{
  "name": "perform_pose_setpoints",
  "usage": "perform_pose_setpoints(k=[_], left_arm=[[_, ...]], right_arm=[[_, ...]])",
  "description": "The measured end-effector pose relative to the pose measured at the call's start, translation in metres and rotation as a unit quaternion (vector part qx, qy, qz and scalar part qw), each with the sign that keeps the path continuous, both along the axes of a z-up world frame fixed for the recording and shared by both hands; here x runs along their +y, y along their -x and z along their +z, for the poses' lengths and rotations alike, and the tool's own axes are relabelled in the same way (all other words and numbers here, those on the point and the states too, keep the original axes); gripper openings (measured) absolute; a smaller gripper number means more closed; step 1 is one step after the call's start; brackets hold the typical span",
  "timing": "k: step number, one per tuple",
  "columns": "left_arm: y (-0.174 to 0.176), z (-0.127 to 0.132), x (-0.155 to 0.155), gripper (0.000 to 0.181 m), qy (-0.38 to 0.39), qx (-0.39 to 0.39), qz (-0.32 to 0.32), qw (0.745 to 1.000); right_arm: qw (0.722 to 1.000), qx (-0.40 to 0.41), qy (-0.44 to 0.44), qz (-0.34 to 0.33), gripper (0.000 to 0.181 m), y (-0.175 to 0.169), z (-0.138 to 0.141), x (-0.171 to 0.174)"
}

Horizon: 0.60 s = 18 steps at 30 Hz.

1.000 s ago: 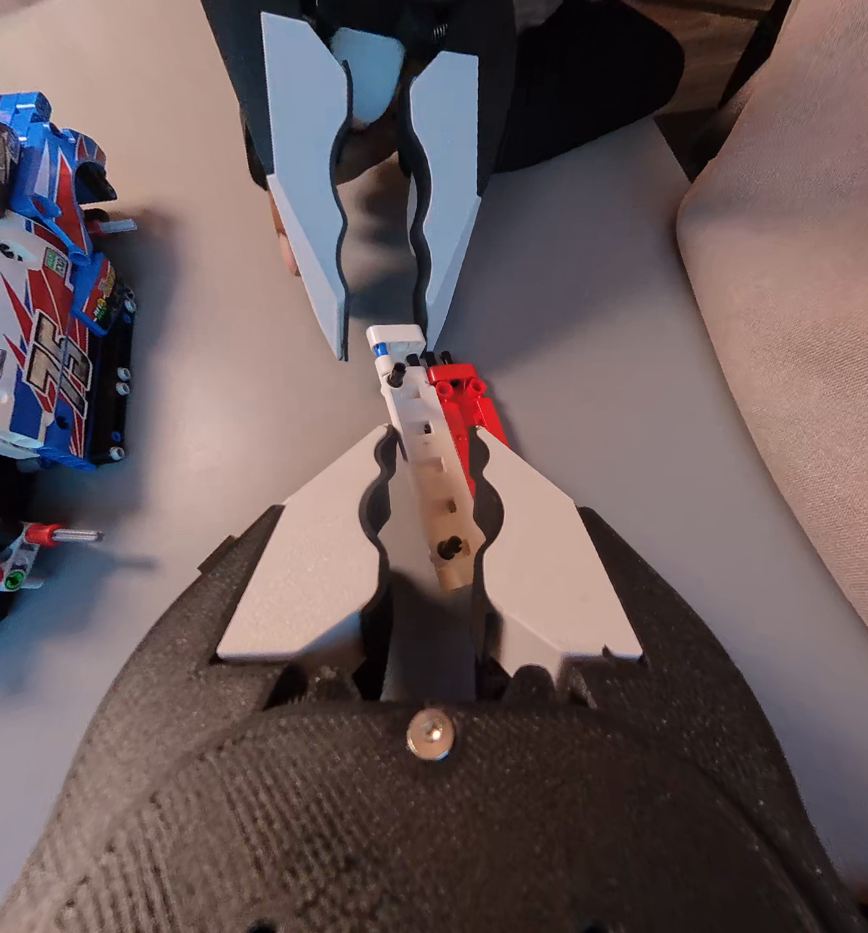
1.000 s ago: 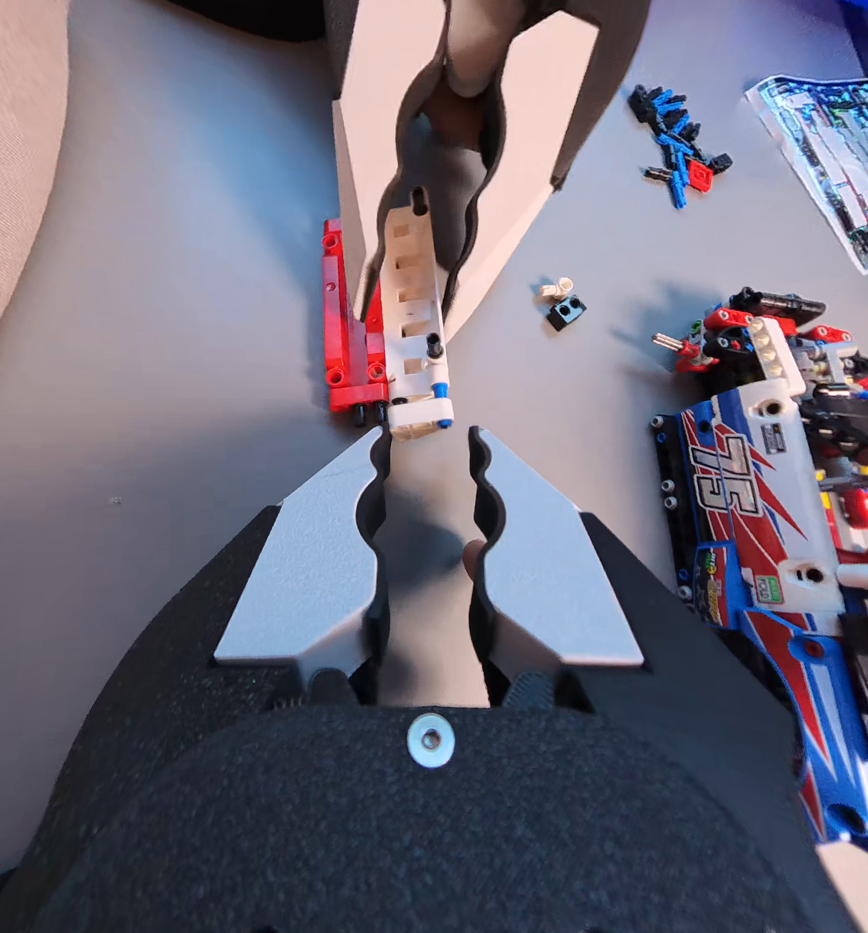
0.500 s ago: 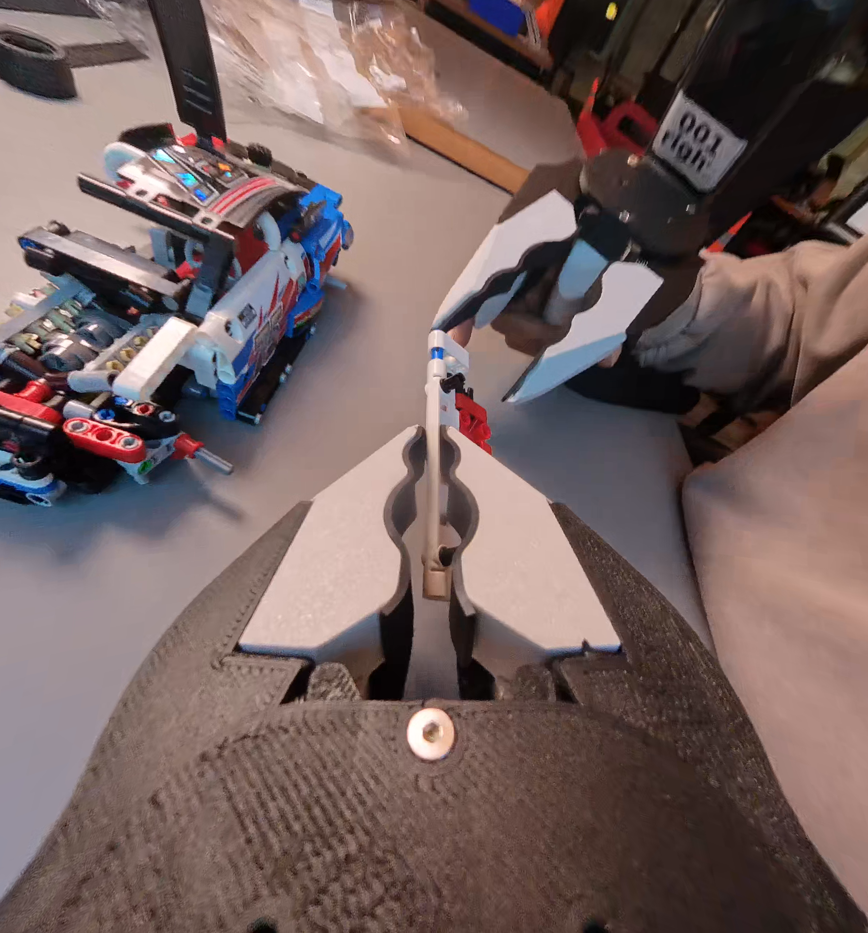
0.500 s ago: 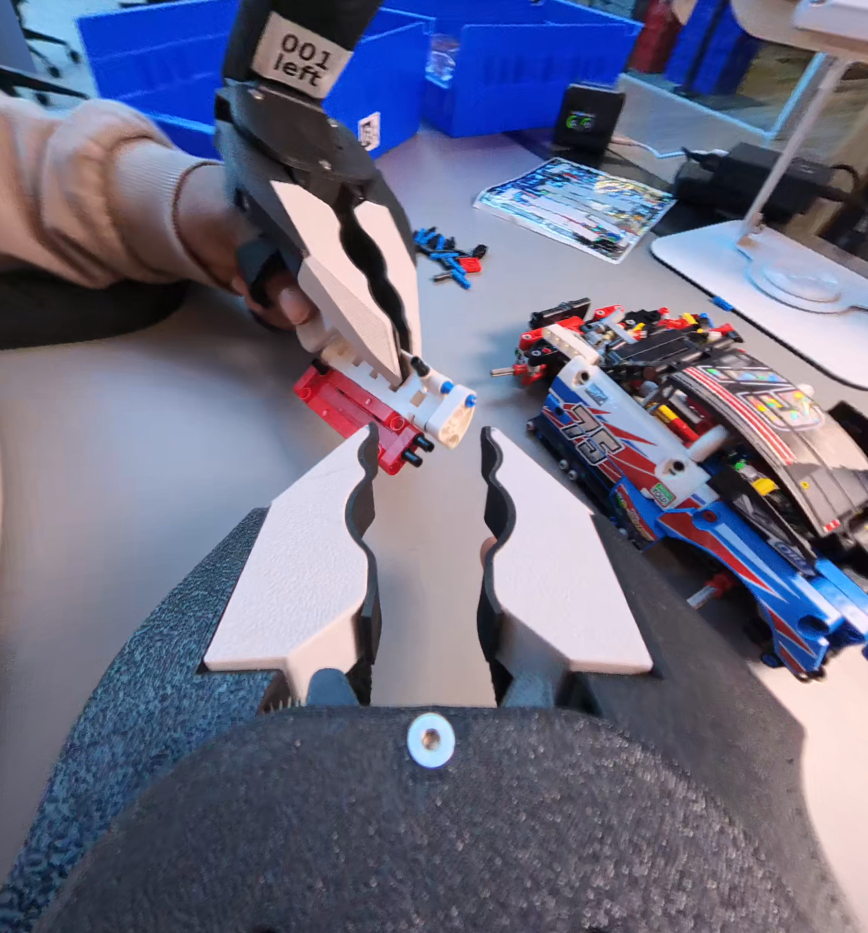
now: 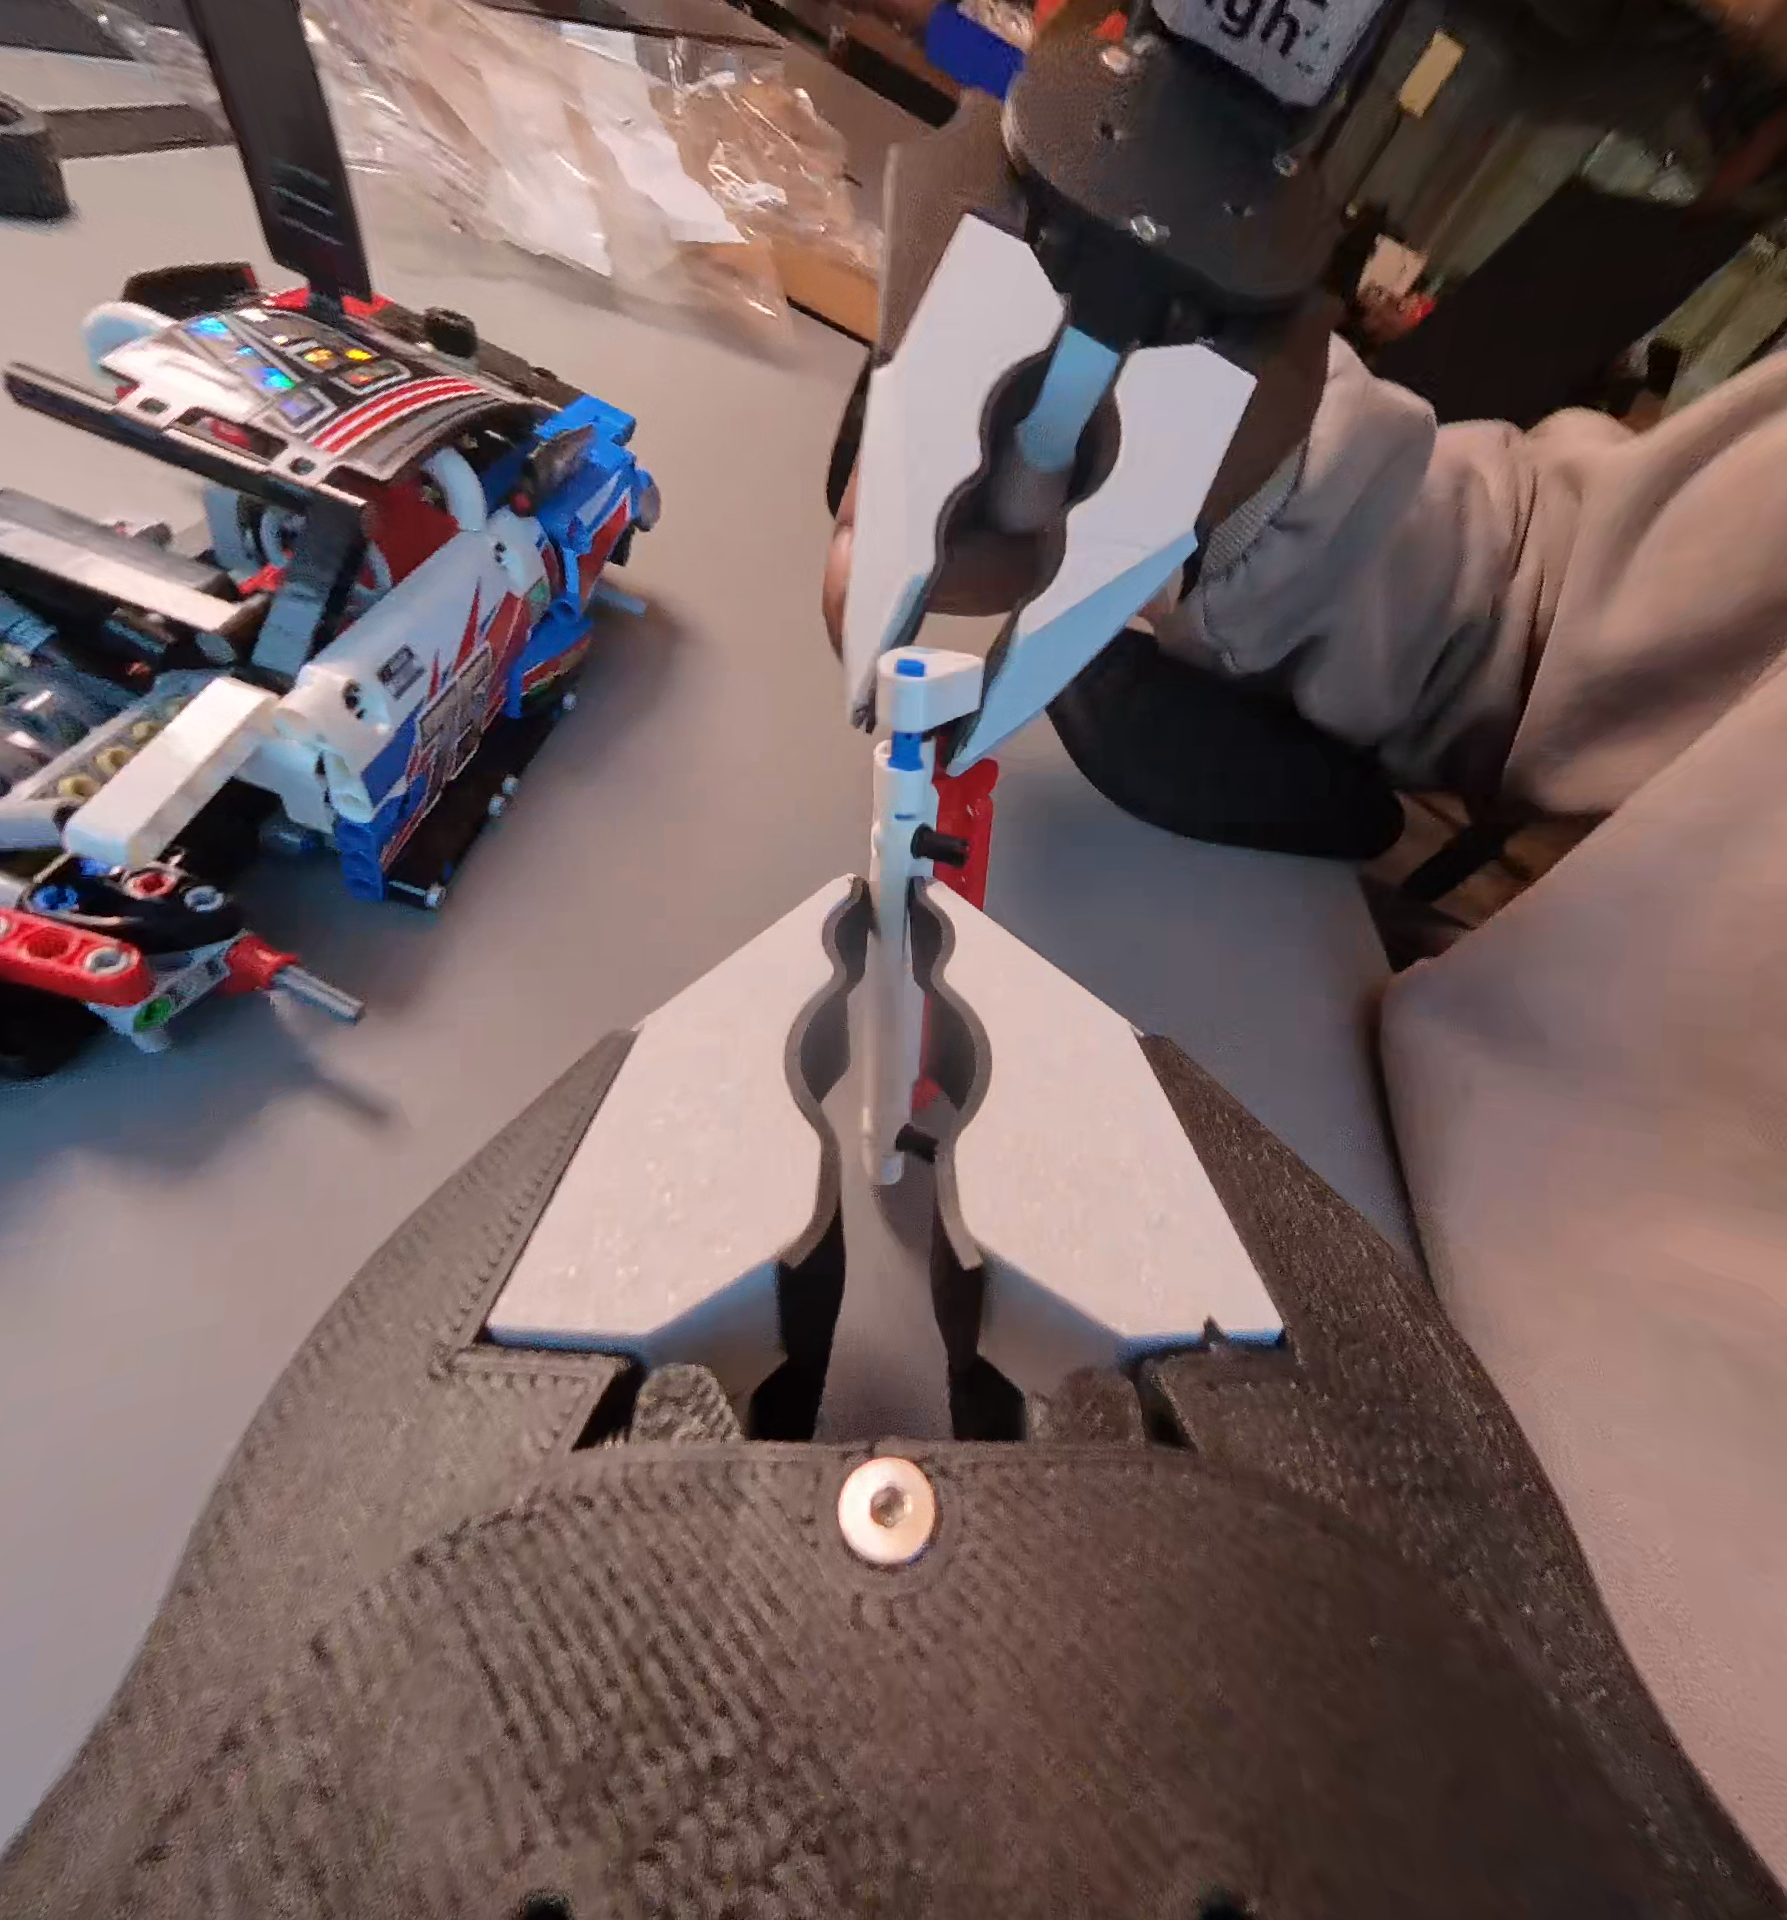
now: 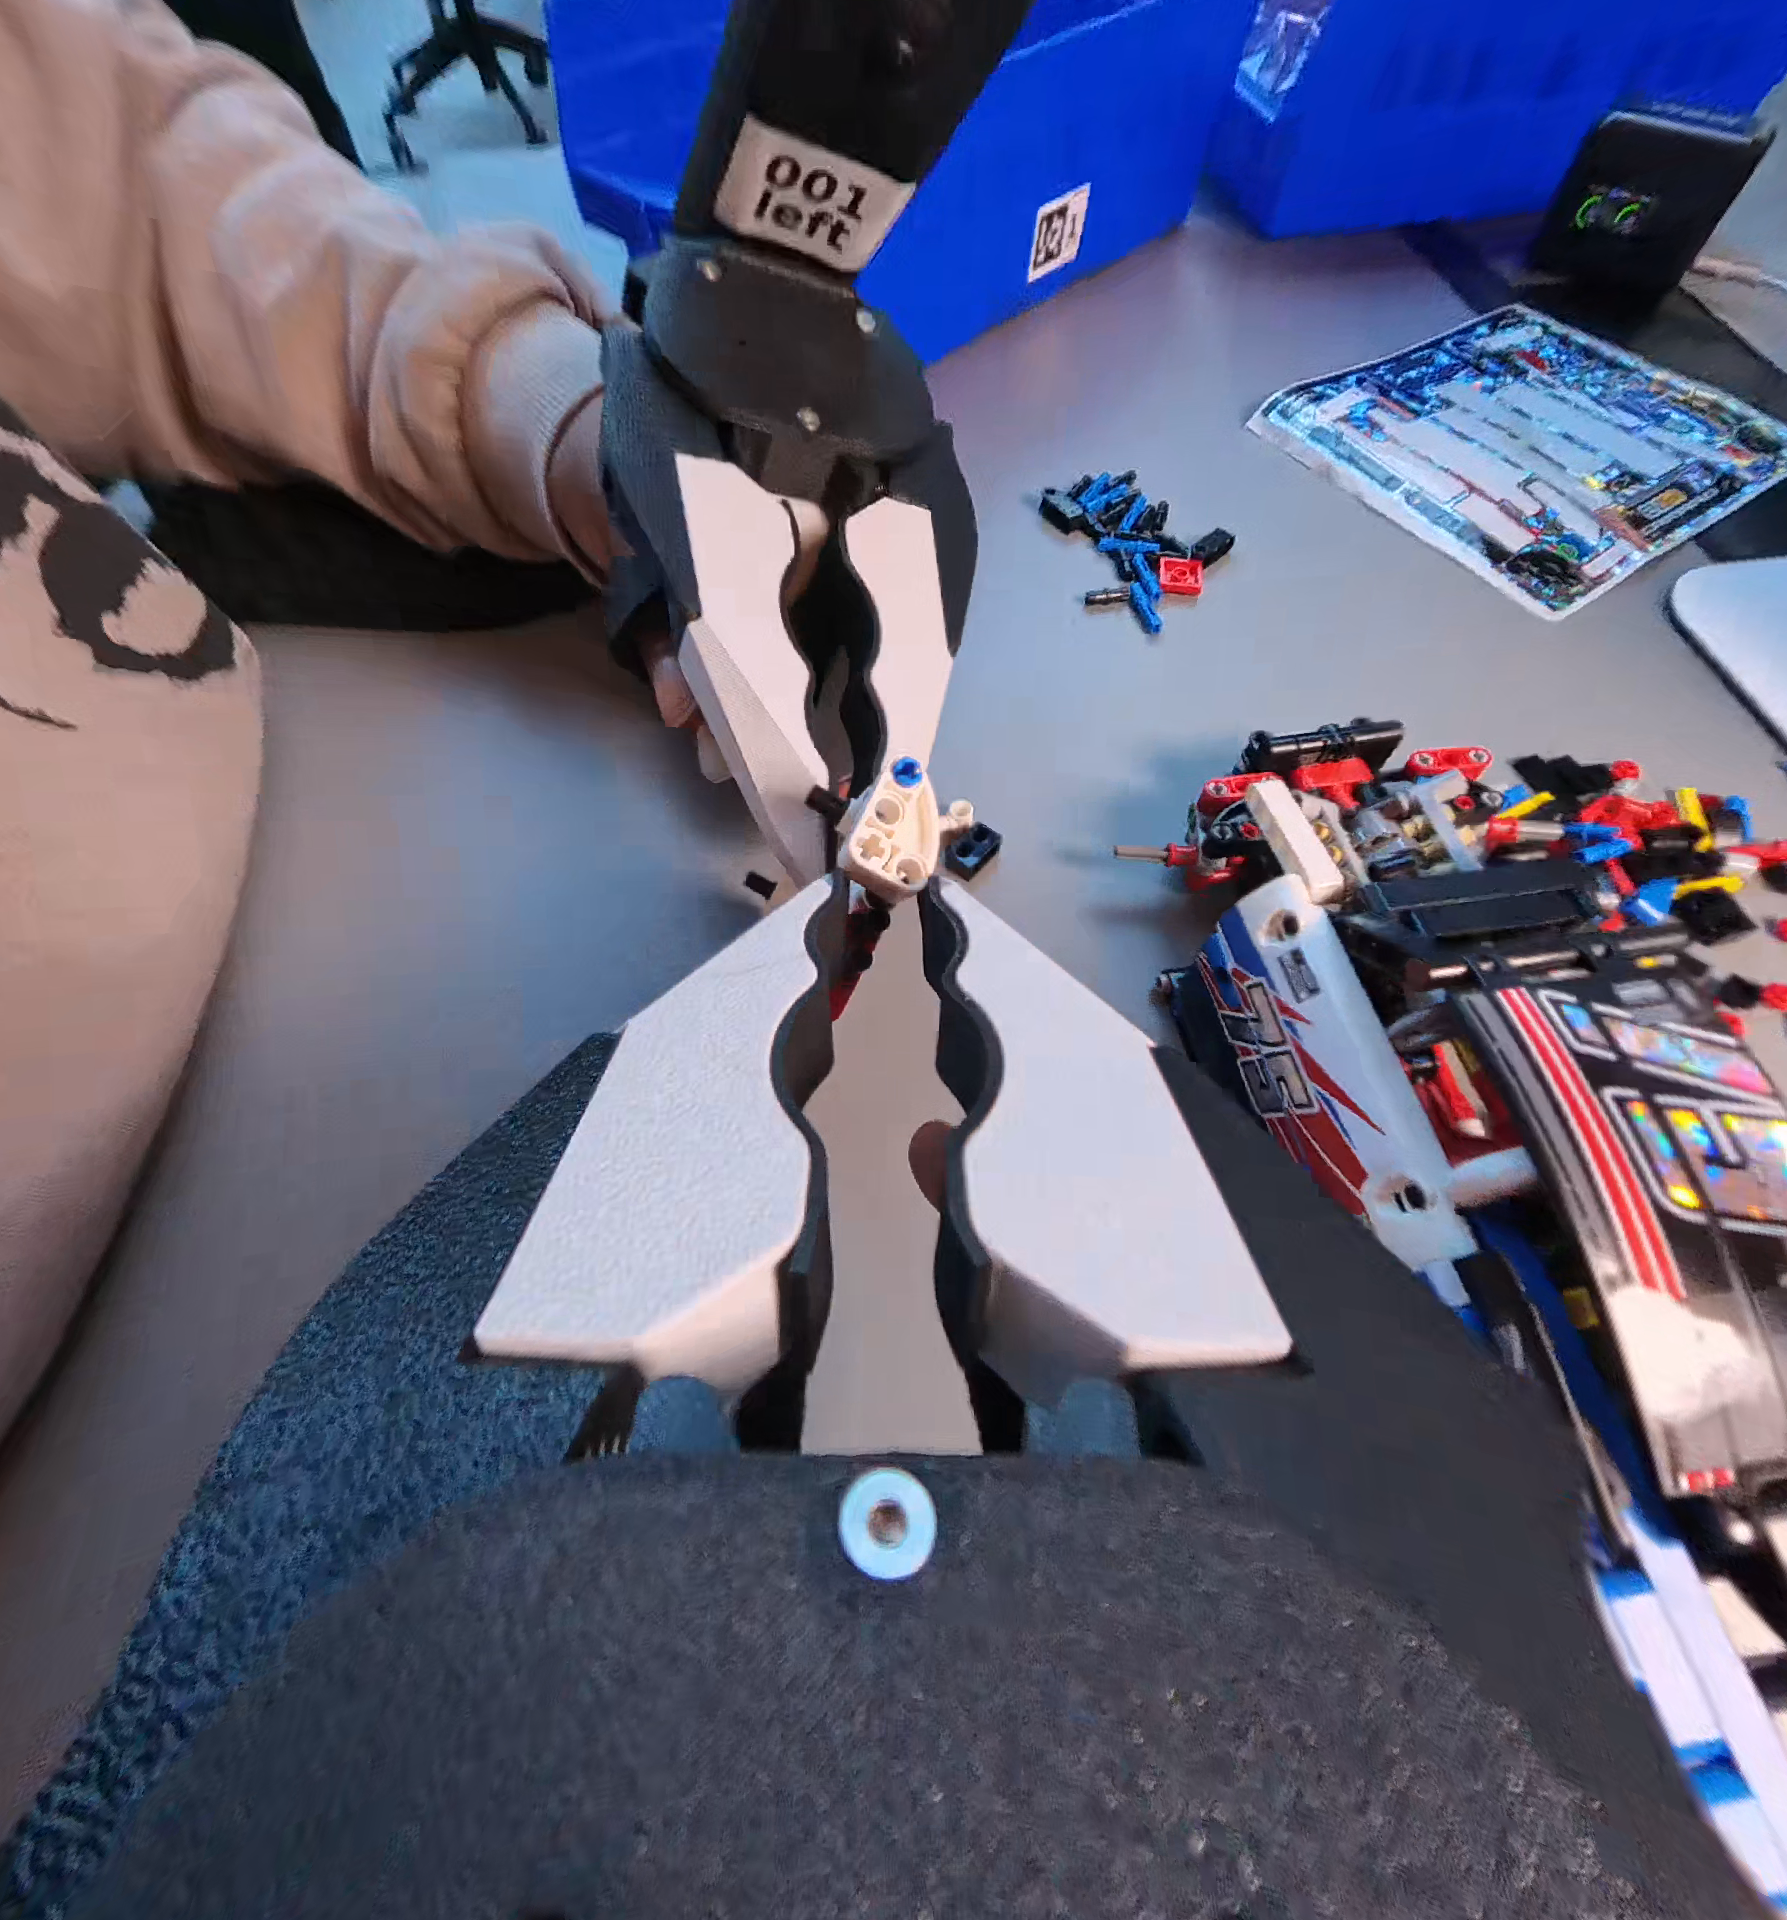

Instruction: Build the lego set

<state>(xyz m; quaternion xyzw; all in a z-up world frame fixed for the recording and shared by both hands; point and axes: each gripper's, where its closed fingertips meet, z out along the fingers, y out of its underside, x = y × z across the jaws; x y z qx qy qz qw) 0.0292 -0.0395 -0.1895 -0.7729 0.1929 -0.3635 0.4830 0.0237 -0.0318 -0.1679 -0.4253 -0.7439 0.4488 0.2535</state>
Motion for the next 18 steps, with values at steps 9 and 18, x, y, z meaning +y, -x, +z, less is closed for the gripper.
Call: perform_pose_setpoints(k=[9, 18], left_arm=[[-0.006, 0.006, -0.009, 0.004, 0.003, -0.020, -0.044, 0.999], [-0.002, -0.003, -0.014, 0.003, 0.170, -0.142, -0.062, 0.973]], right_arm=[[0.996, 0.078, 0.007, 0.034, 0.029, 0.000, 0.017, -0.012], [0.965, 0.117, -0.215, 0.090, 0.098, -0.009, -0.007, -0.029]])
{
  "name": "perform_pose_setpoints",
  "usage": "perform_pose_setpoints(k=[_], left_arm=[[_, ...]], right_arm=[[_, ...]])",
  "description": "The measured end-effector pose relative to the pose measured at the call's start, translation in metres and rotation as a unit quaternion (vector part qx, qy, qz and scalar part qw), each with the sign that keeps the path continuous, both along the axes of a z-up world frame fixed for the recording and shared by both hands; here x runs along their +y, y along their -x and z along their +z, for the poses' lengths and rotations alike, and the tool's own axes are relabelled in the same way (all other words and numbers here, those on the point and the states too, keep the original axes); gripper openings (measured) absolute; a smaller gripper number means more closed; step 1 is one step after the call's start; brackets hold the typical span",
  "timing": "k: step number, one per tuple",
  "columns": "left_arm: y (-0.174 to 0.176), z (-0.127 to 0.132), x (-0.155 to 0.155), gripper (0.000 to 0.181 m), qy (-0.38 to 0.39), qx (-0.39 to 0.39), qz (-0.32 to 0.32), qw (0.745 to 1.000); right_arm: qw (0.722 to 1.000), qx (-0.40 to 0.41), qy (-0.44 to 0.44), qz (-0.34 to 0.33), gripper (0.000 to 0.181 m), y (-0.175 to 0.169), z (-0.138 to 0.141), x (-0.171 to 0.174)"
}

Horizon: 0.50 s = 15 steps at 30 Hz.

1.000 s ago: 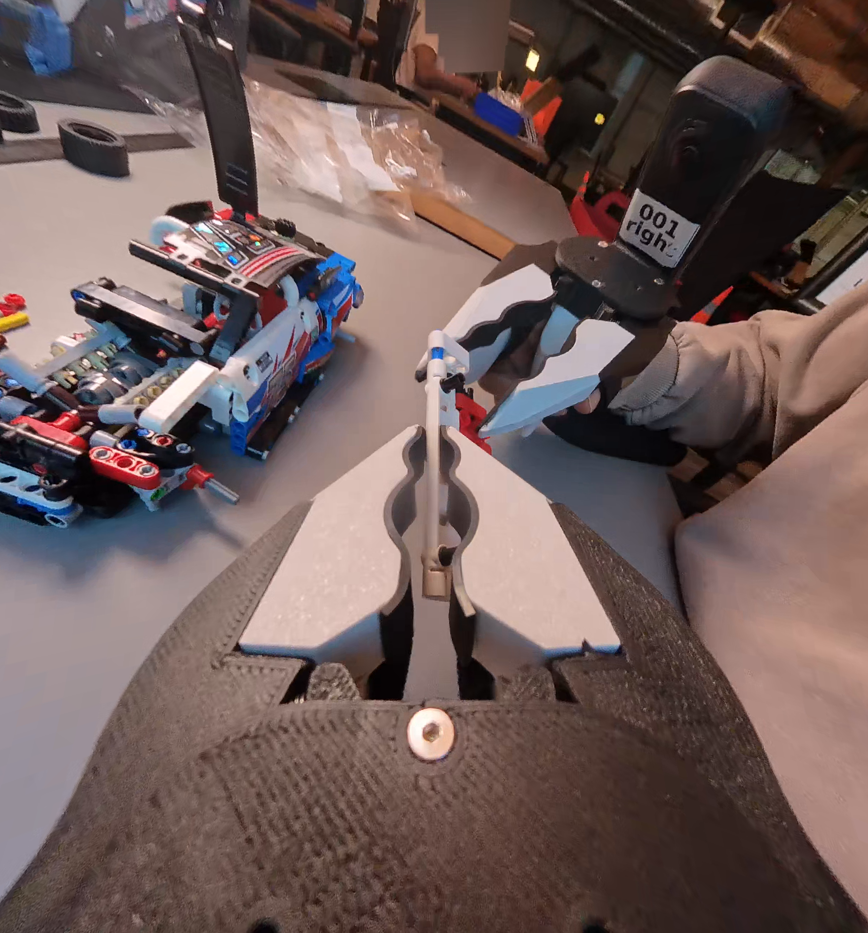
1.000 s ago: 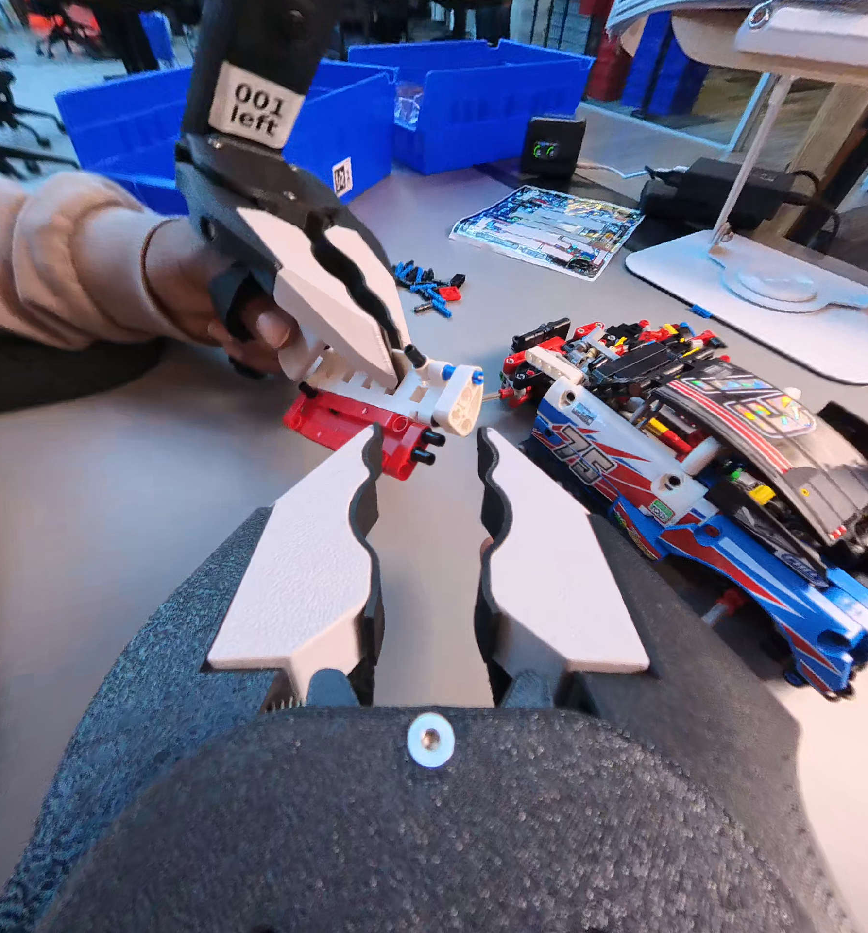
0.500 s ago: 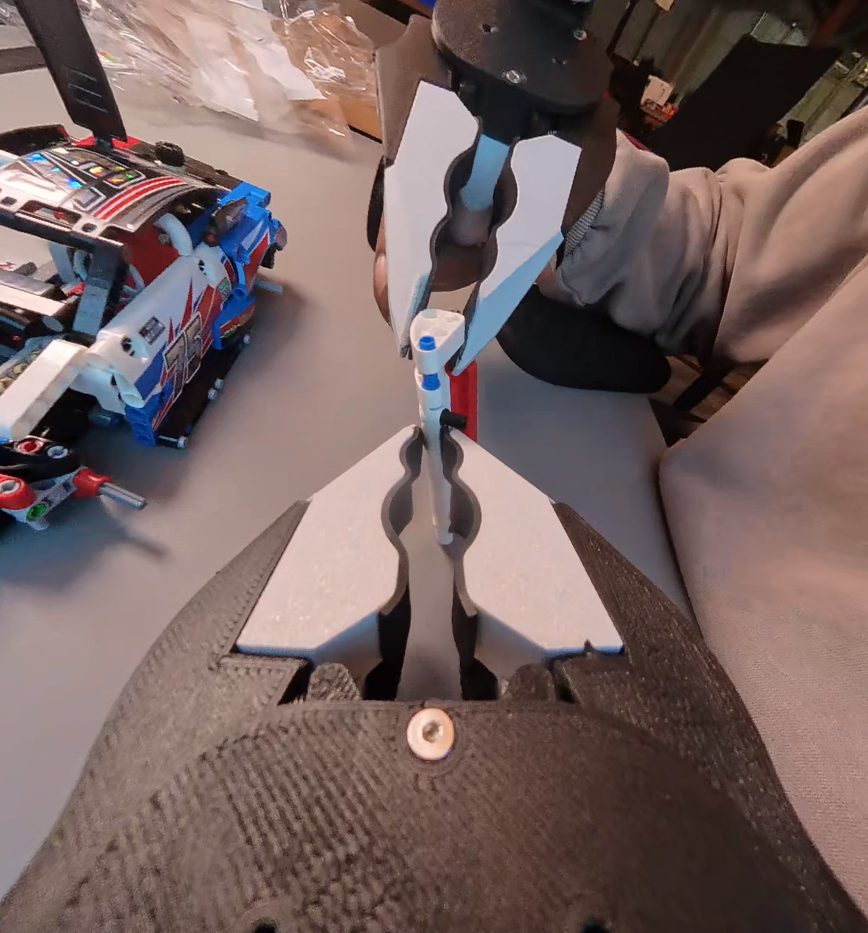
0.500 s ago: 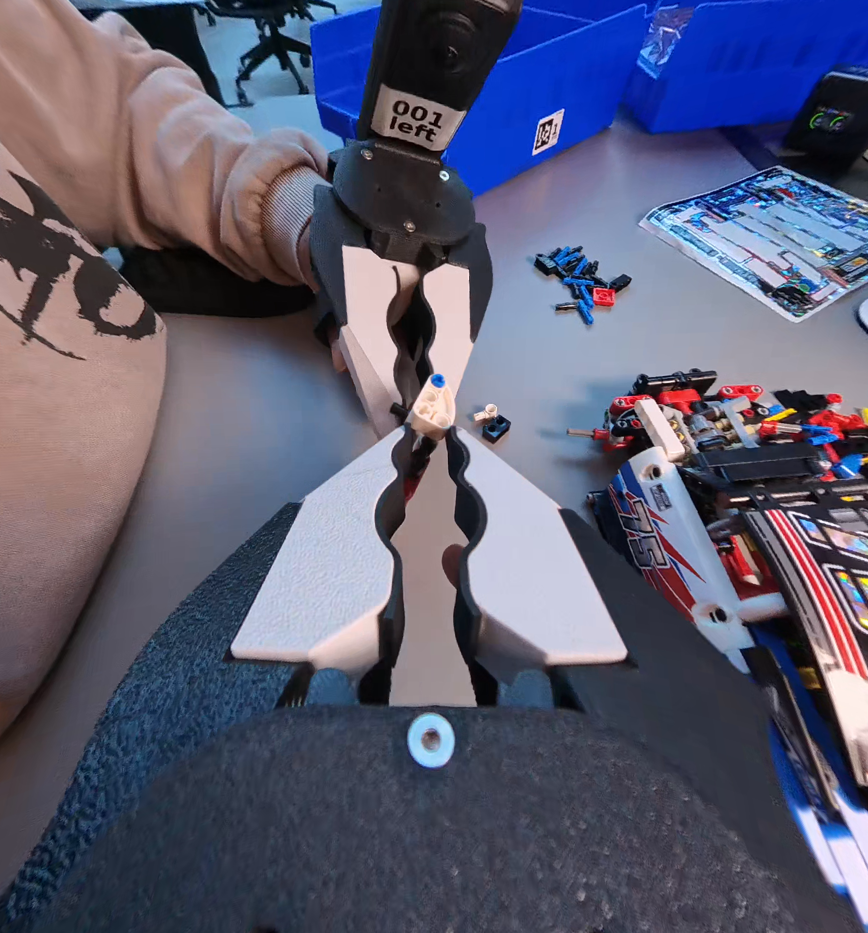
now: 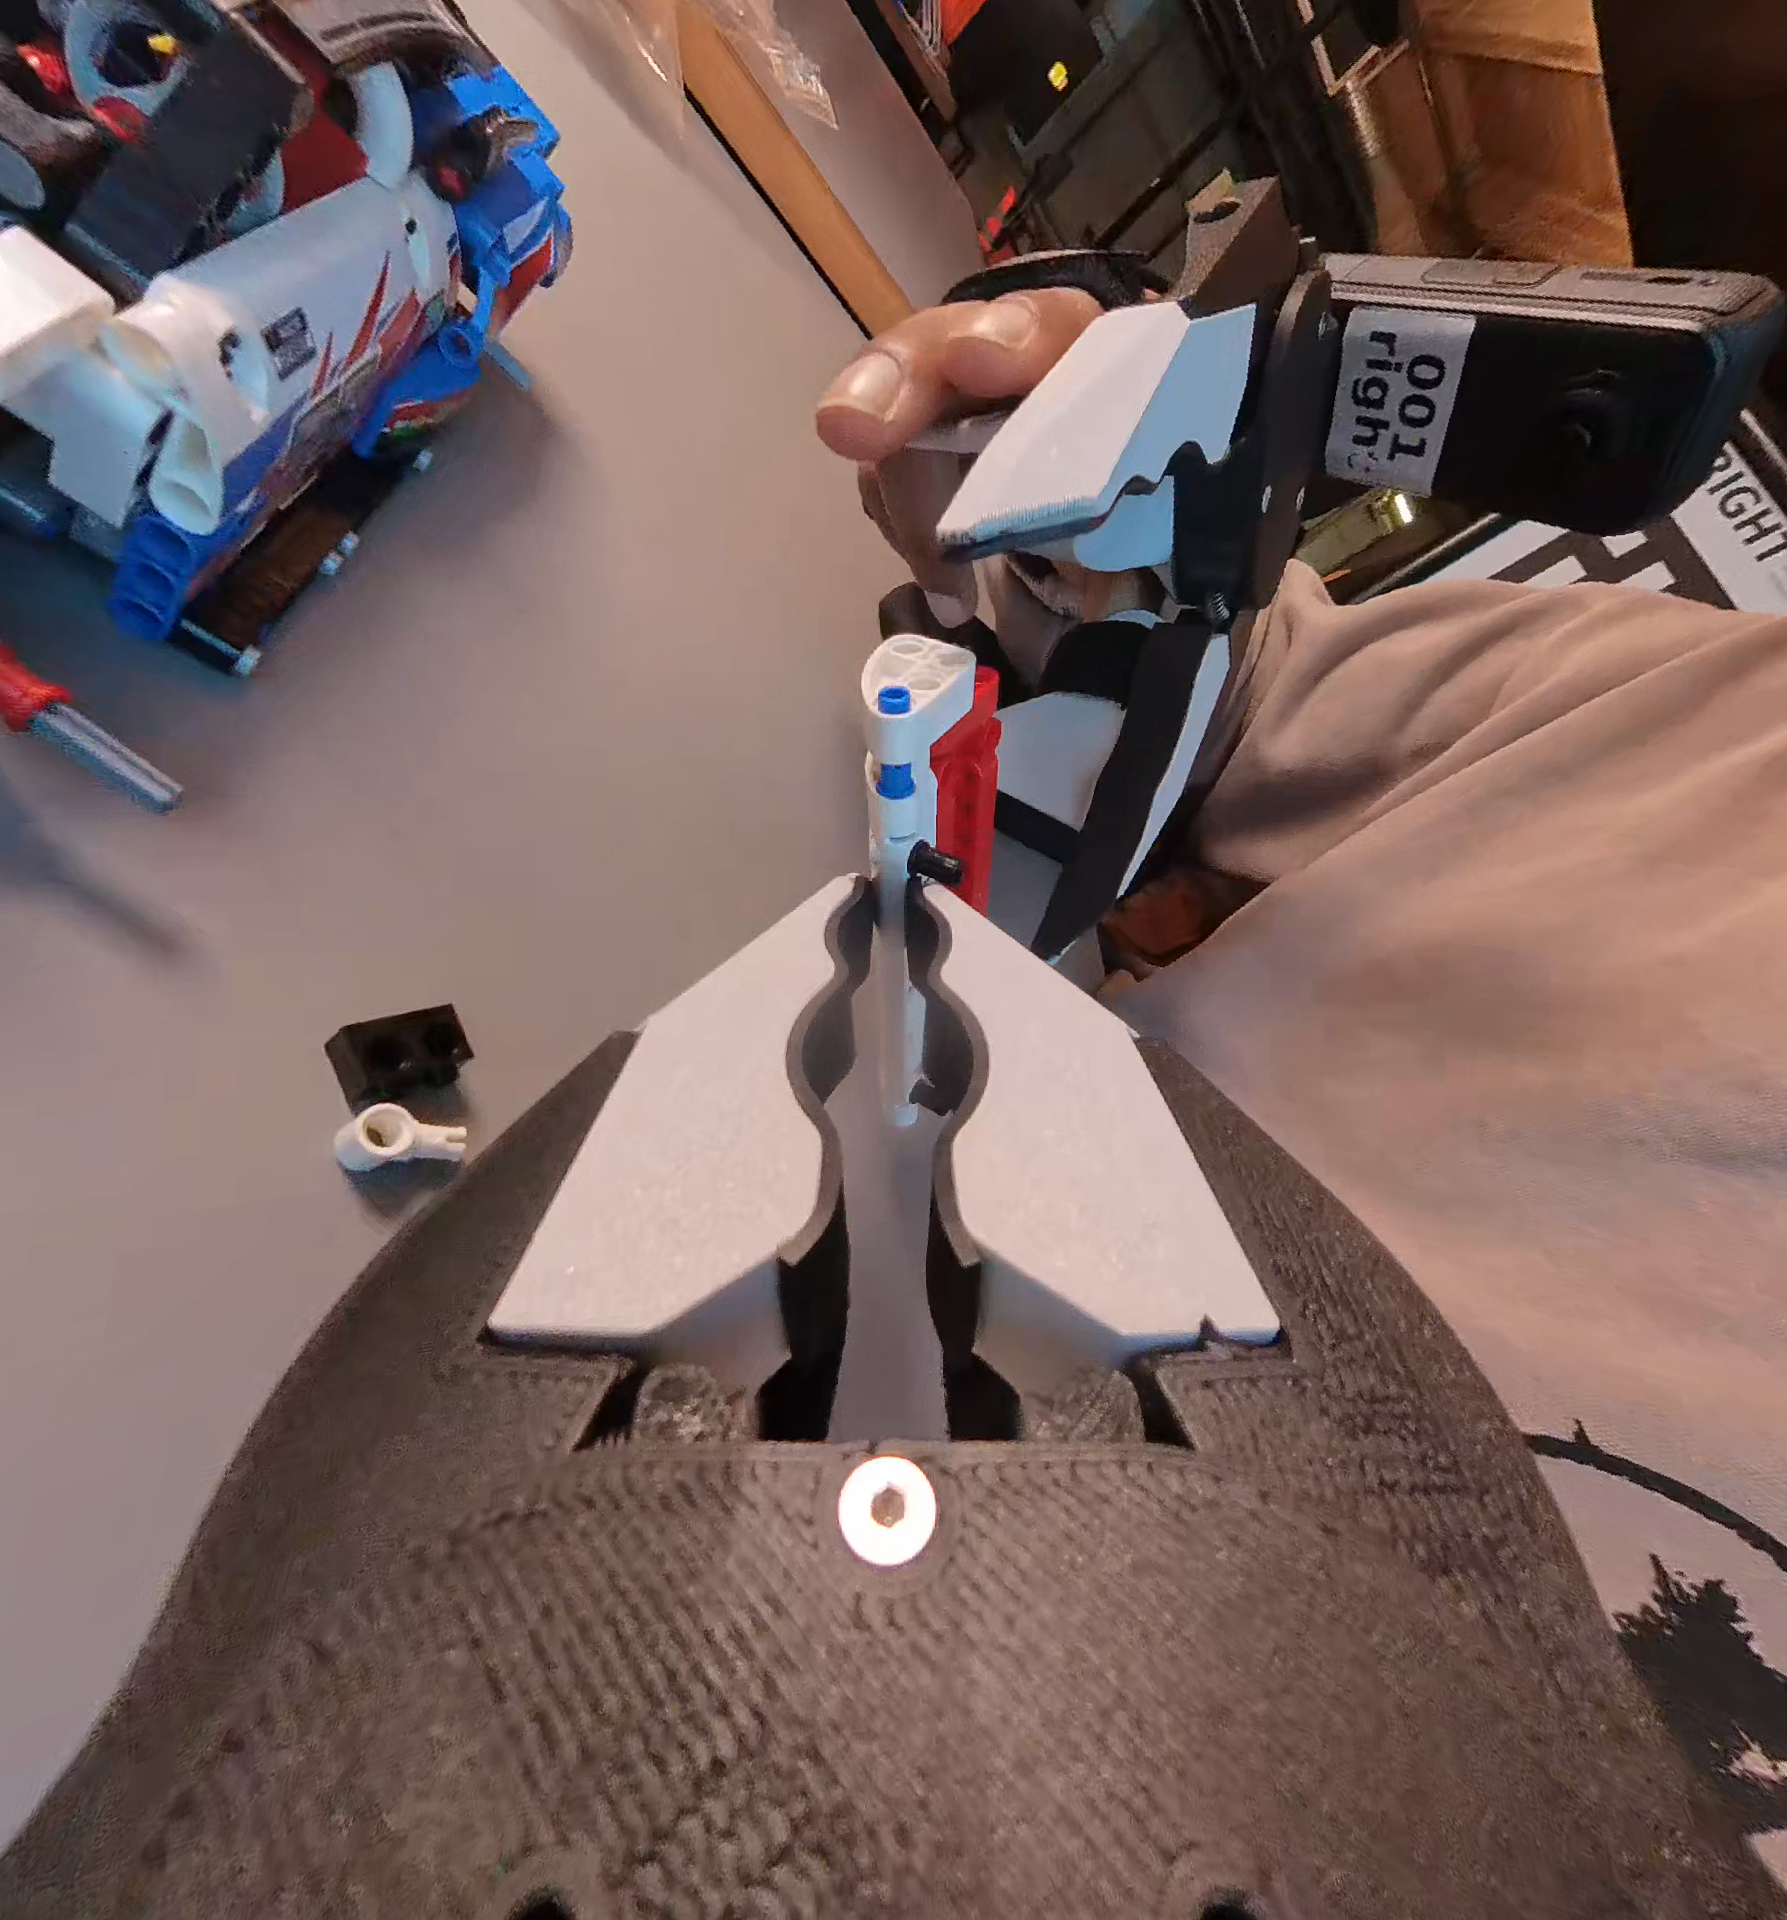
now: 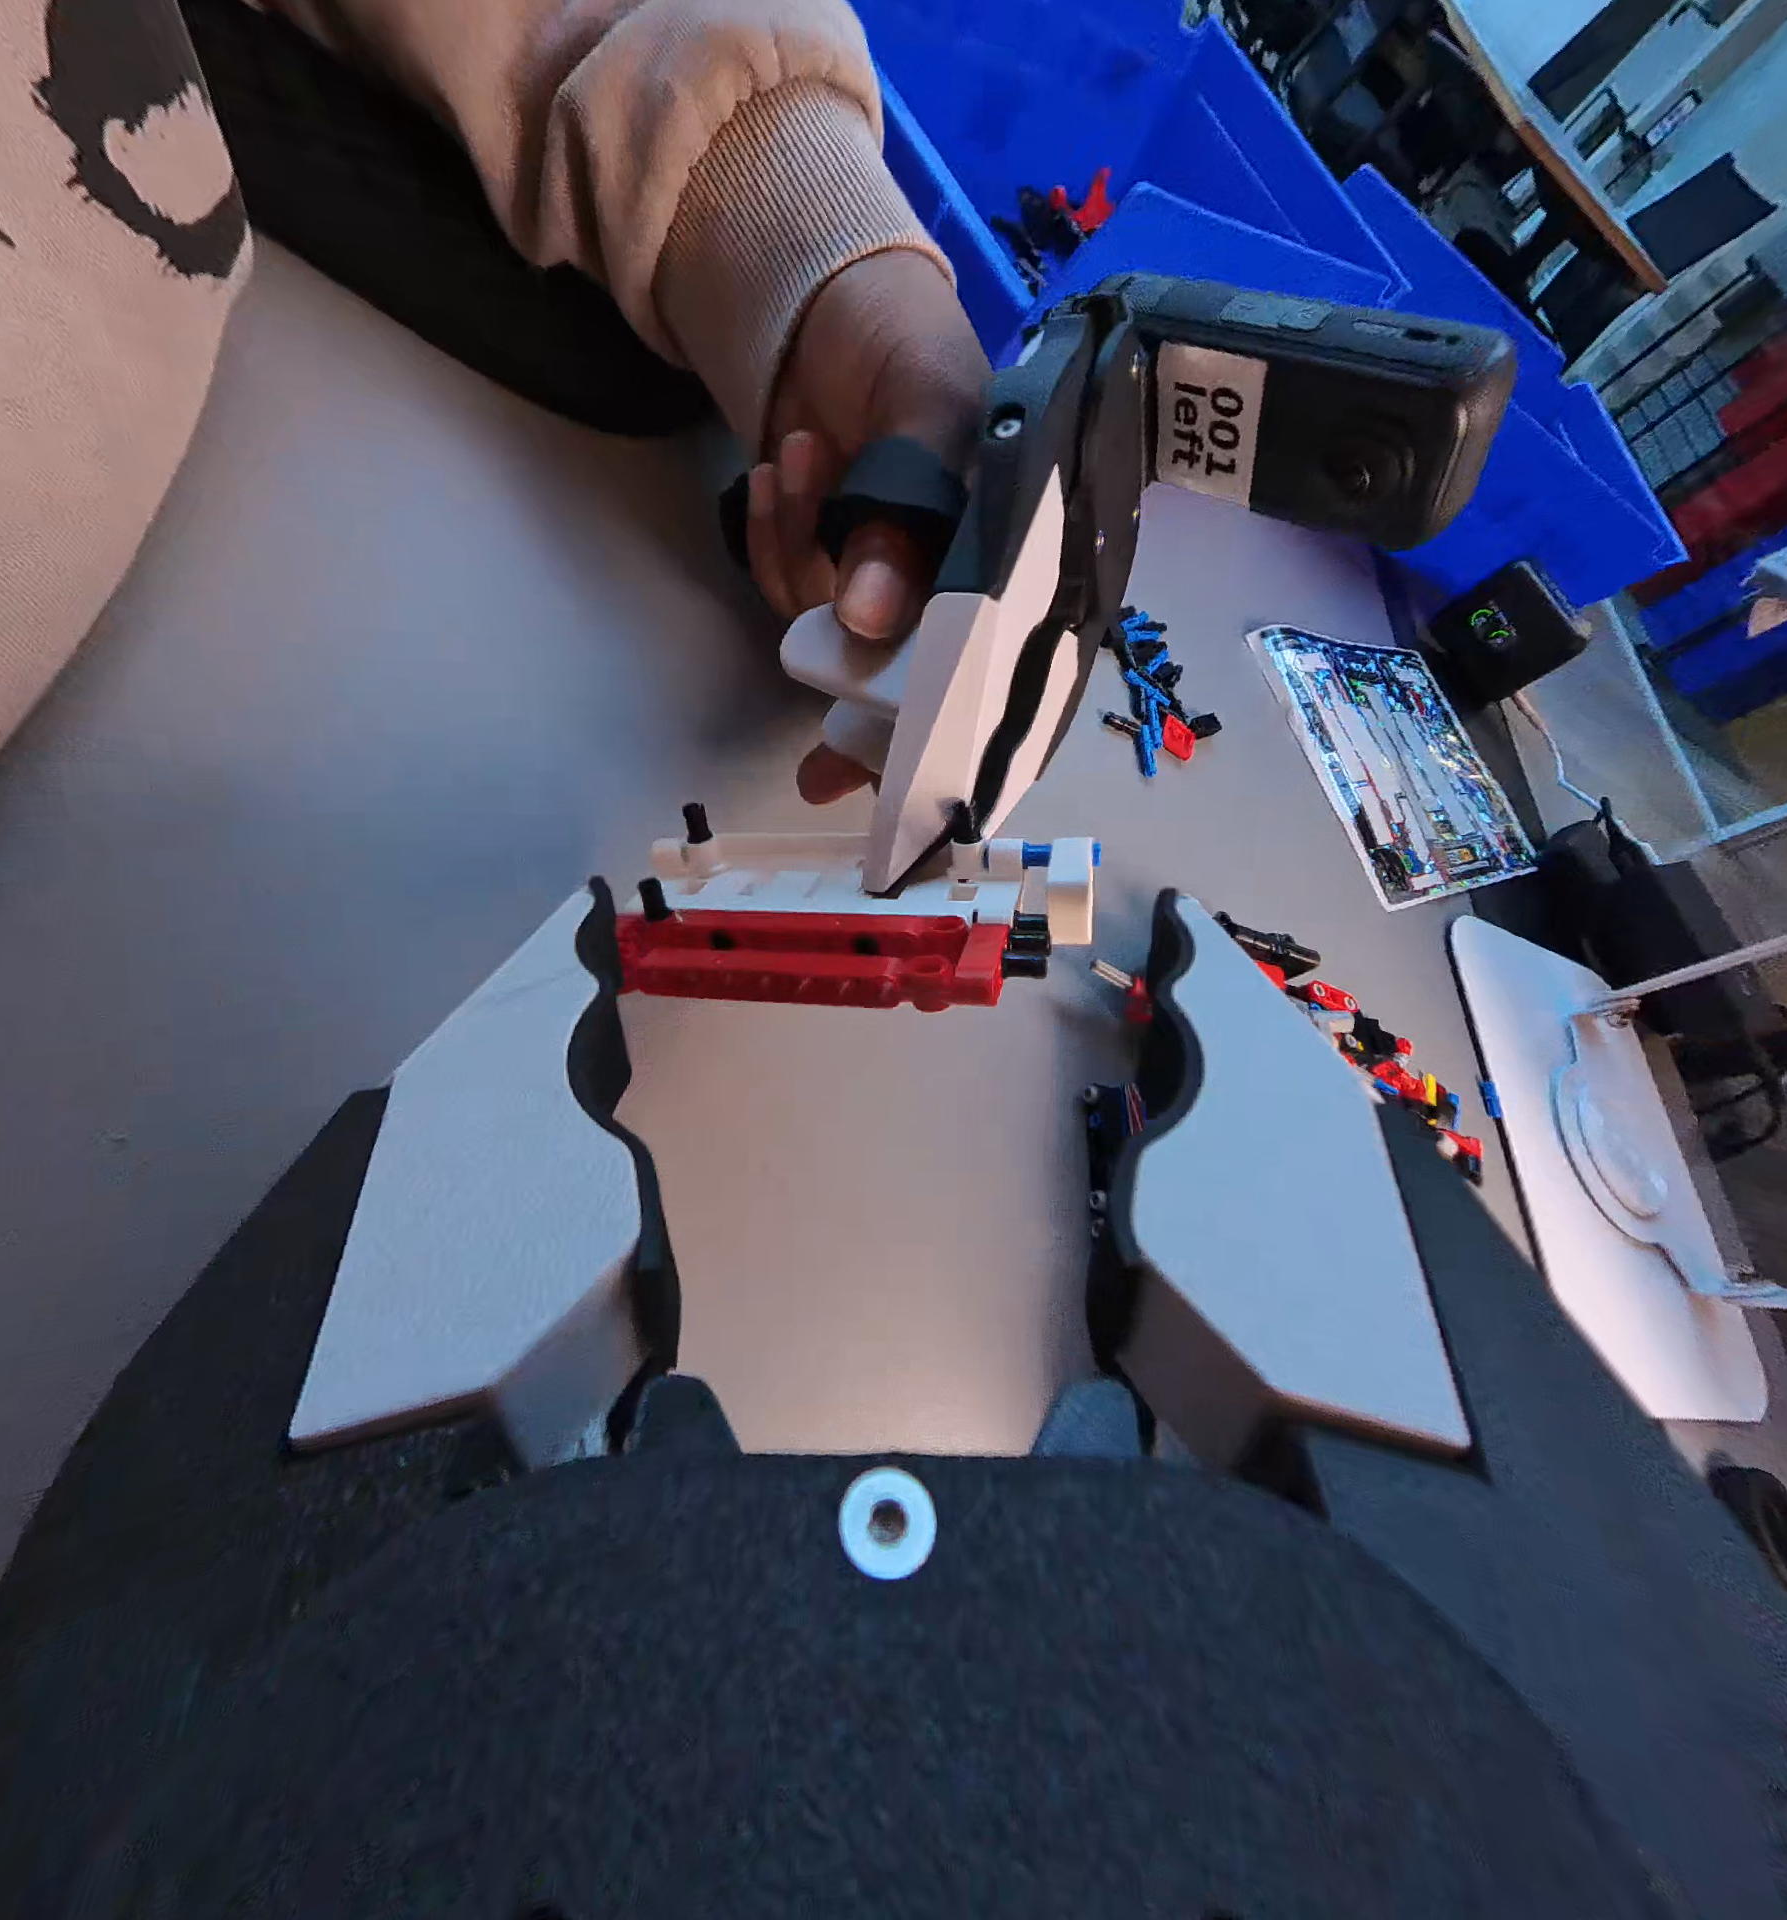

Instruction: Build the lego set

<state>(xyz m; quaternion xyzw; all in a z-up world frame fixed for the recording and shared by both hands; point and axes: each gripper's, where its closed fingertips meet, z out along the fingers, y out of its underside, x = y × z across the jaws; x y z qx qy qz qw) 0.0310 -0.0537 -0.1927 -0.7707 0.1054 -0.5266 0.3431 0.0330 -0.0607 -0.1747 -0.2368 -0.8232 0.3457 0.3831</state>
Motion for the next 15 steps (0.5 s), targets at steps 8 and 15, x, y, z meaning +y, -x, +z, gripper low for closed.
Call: perform_pose_setpoints(k=[8, 15], left_arm=[[-0.008, 0.002, -0.015, 0.003, 0.033, -0.051, -0.056, 0.997], [0.009, -0.002, 0.002, 0.003, -0.046, 0.057, 0.016, 0.997]], right_arm=[[0.999, -0.013, -0.010, 0.045, 0.092, -0.001, -0.009, -0.019], [0.994, -0.018, 0.100, -0.032, 0.072, 0.008, -0.001, -0.001]])
